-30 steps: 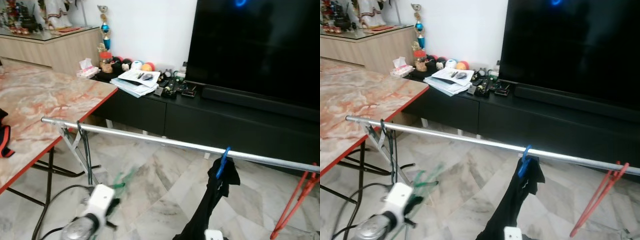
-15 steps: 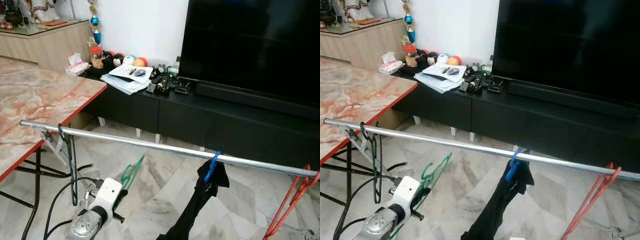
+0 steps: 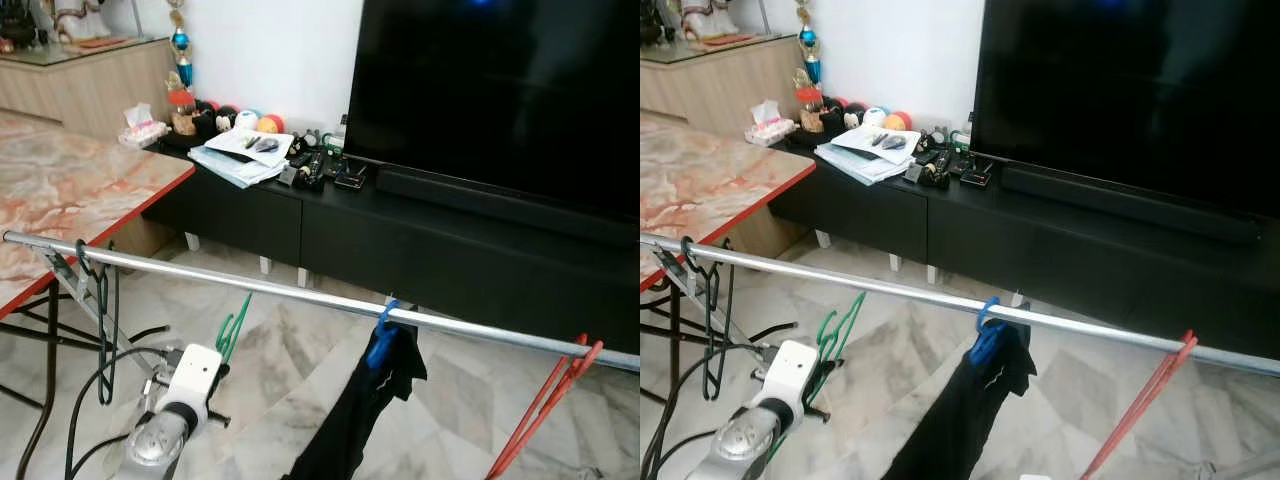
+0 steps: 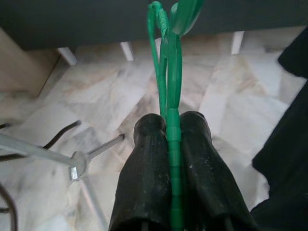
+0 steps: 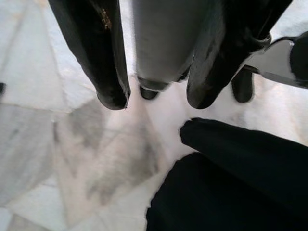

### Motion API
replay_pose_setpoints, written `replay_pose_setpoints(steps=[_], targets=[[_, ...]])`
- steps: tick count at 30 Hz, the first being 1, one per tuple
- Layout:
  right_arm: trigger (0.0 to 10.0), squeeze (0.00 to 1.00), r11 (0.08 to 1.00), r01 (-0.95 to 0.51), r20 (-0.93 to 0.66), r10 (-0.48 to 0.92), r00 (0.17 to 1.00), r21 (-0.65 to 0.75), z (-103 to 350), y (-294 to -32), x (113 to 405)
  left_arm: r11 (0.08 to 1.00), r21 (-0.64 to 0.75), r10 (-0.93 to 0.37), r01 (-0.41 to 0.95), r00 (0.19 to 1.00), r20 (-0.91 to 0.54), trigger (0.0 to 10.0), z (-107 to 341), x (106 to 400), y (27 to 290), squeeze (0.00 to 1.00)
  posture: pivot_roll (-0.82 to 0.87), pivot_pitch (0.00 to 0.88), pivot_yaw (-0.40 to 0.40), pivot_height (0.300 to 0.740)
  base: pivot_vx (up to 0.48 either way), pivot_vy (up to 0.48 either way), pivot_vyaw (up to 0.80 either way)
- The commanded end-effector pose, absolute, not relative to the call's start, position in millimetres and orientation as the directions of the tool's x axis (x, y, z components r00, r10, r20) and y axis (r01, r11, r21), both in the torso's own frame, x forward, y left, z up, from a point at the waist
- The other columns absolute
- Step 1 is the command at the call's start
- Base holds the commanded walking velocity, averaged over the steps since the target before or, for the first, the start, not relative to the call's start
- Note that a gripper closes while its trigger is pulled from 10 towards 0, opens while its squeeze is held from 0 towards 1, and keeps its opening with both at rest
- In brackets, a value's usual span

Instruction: Hang hanger

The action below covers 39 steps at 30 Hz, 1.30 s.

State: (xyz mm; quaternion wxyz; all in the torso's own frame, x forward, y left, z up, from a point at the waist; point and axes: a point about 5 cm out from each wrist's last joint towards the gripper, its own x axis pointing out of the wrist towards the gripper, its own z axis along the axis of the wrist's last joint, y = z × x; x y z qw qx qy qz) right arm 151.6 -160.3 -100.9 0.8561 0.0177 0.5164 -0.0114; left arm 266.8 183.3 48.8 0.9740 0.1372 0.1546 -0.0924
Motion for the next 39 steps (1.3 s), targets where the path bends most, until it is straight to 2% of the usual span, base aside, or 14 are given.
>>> replay_pose_setpoints(steps=[1,4,10,20,29,35,39], targets=[[10.0,0.0,0.999,0.032,-0.881,-0.001,0.474,0.016,-100,-160,155,0.927,0.264,-0.18,0.267,0.933,-0.312,10.0,53,263,185,0.0,0.14,0.0,-0.038,0.74,0.0,0.0,0.0],[10.0,0.0,0.999,0.03,-0.881,-0.001,0.474,0.015,-100,-161,155,0.891,0.295,-0.246,0.344,0.914,-0.323,10.0,53,257,188,0.0,0.14,0.0,-0.04,0.74,0.0,0.0,0.0],[10.0,0.0,1.0,0.026,-0.88,-0.002,0.474,0.012,-99,-162,156,0.91,0.32,-0.186,0.262,0.95,-0.25,10.0,69,268,205,0.0,0.14,0.0,-0.046,0.74,0.0,0.0,0.0],[10.0,0.0,0.999,0.03,-0.879,-0.004,0.477,0.012,-99,-163,156,0.891,0.318,-0.256,0.324,0.937,-0.237,10.0,80,293,194,0.0,0.14,0.0,-0.05,0.74,0.0,0.0,0.0],[10.0,0.0,0.999,0.031,-0.88,-0.003,0.475,0.013,-99,-162,156,0.909,0.323,-0.185,0.265,0.948,-0.26,10.0,83,320,188,0.0,0.13,0.0,-0.052,0.74,0.0,0.0,0.0],[10.0,0.0,0.999,0.033,-0.88,-0.004,0.475,0.013,-99,-163,155,0.916,0.311,-0.181,0.254,0.953,-0.244,10.0,88,329,183,0.0,0.13,0.0,-0.054,0.74,0.0,0.0,0.0],[10.0,0.0,0.999,0.03,-0.881,-0.003,0.474,0.013,-99,-163,155,0.922,0.304,-0.148,0.24,0.943,-0.298,10.0,82,331,184,0.0,0.13,0.0,-0.055,0.74,0.0,0.0,0.0]])
